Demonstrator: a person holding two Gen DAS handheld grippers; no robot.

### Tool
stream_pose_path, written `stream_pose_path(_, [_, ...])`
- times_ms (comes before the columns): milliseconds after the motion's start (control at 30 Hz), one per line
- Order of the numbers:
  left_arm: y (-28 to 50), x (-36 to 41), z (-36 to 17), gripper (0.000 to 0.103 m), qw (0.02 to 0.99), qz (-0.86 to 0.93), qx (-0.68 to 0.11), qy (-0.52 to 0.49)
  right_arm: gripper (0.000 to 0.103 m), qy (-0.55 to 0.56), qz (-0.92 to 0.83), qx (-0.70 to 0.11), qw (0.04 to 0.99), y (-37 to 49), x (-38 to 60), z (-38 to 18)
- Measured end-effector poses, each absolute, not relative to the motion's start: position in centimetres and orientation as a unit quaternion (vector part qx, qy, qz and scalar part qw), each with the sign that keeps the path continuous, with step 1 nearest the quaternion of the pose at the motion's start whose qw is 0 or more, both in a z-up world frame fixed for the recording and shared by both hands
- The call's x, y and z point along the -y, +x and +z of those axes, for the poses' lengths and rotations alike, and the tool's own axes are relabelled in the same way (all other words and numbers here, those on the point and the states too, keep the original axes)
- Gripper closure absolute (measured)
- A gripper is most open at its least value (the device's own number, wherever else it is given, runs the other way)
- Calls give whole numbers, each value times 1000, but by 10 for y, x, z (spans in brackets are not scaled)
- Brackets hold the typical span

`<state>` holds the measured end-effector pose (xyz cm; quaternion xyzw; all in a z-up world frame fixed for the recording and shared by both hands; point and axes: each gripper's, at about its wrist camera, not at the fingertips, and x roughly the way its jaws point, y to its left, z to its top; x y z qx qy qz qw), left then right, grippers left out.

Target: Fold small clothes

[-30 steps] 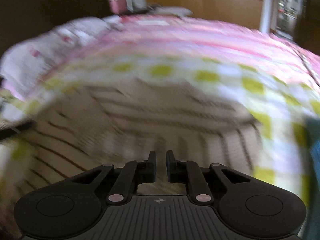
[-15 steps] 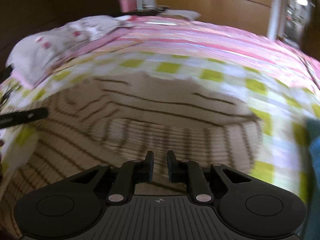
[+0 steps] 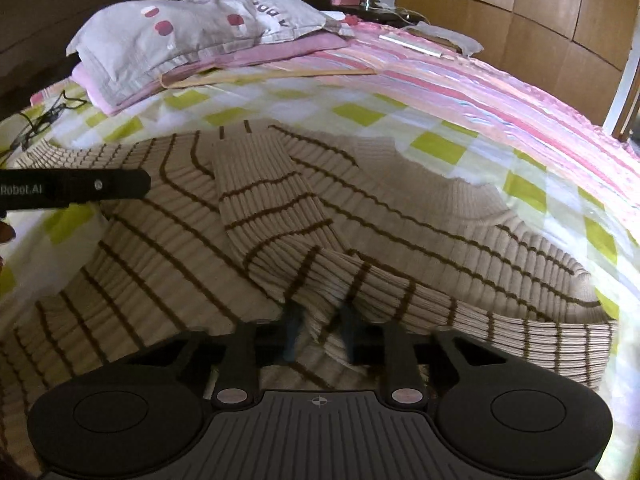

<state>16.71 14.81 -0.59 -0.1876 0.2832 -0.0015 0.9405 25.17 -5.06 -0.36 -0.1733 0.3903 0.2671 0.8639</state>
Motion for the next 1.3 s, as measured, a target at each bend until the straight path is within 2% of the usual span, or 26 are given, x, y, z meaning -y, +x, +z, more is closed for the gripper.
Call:
stream_pose_path(233, [169,-146,-7,47,940,-15,-284,-186,96,-105,270,-391,874,243,76,21])
stream_pose_path(400, [171,-138,-8,39,939,-55,-285,-187,96,33,270,-404,874,254,110,42])
stream_pose_path(533, [173,-117,-9,39,951,-49,-286,-109,96,97,252,-425,864,269,130,47])
stream_pose_path(700, [179,-102,-6,40,959,-45,-272,-59,96,173,238,-425,856,284,152,53])
stream_pose_path(1000, [184,-47,-11,43,963,-61,-249,85,96,182,251,-419,853,280,158,63])
stream_pose_path(1067, [188,-32,-15,48,961,-59,-239,124,96,184,252,-419,853,280,160,63])
stream_pose_path(1100, [194,-27,-17,61,960,-51,-238,139,96,184,251,-419,853,280,161,63])
stream_pose_path(1133, [202,-25,-17,79,958,-41,-247,141,96,184,251,-419,853,279,162,64])
stream_pose_path(1167, [211,-27,-17,86,956,-35,-259,132,96,184,252,-419,853,278,163,64])
stream_pose_path(1300, [228,-47,1,89,962,-13,-256,92,97,178,251,-412,858,276,169,72])
